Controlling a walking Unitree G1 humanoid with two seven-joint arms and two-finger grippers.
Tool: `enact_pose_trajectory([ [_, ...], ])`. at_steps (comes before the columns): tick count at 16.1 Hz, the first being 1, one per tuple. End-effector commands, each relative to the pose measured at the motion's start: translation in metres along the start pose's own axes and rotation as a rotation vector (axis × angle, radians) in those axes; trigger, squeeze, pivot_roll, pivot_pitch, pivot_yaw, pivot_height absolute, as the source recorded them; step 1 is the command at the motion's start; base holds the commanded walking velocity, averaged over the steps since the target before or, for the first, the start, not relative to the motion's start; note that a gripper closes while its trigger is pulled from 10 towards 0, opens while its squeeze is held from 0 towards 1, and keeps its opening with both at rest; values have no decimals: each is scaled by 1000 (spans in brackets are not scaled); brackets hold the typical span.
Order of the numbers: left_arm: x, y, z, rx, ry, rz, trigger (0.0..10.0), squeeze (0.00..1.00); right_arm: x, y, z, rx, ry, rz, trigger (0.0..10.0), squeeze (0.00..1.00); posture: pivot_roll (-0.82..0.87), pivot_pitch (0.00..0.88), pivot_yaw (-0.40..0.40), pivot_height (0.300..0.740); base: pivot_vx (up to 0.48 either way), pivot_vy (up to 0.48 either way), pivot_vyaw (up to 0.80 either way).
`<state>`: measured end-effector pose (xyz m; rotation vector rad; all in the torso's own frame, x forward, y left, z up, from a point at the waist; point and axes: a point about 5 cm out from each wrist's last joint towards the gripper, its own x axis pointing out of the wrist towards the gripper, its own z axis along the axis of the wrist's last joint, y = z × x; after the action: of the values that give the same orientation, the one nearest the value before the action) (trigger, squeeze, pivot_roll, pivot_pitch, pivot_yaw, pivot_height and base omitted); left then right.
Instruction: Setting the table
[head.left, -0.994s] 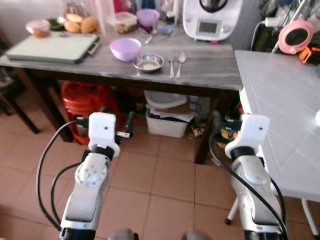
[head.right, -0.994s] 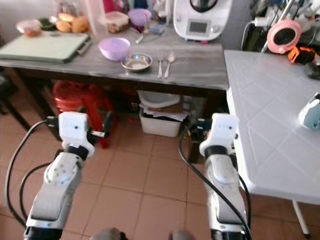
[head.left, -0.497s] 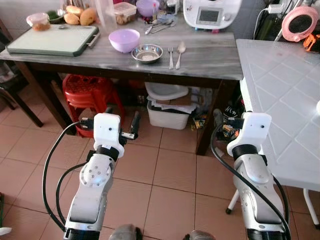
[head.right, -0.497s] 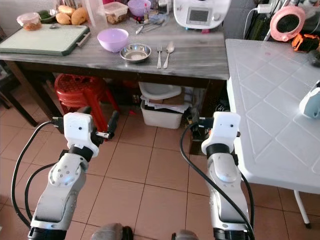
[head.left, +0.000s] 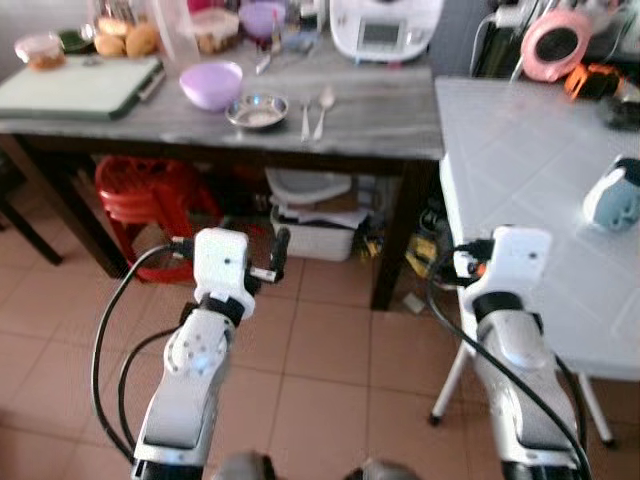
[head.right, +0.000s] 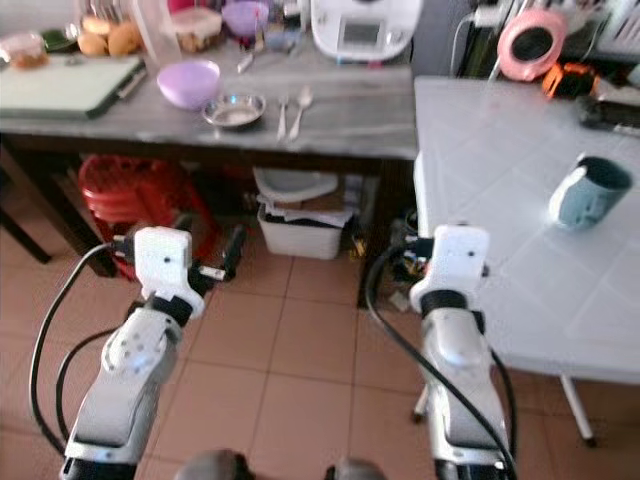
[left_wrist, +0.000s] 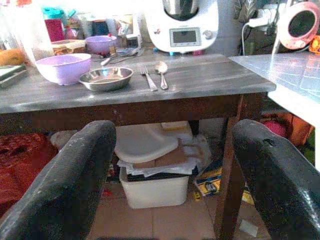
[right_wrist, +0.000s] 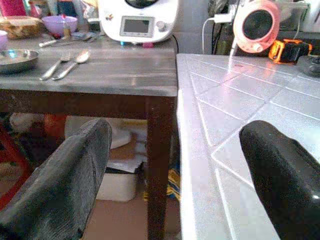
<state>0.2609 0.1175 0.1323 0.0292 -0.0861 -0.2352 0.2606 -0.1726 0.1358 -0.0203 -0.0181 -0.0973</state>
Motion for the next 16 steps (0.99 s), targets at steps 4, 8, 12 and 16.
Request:
enact_pose_trajectory([
  [4,-1,5,1,9,-4,11,10000,0,1,5,3,10,-12,18,10000,0,0,42,24,740,0,-472,0],
  [8,-1,5,1,7,-4,11,10000,0,2,4,3,17,-9,13,10000,0,1,45,24,740,0,-470,-289],
  [12,-1,5,1,9,-3,13,10000,0,2,4,3,17,-13,16,10000,0,1,45,23,740,0,-469,-489],
  [16,-2,5,1,-4,-10,15,10000,0,2,5,4,16,-13,17,10000,0,0,47,23,740,0,0,0],
])
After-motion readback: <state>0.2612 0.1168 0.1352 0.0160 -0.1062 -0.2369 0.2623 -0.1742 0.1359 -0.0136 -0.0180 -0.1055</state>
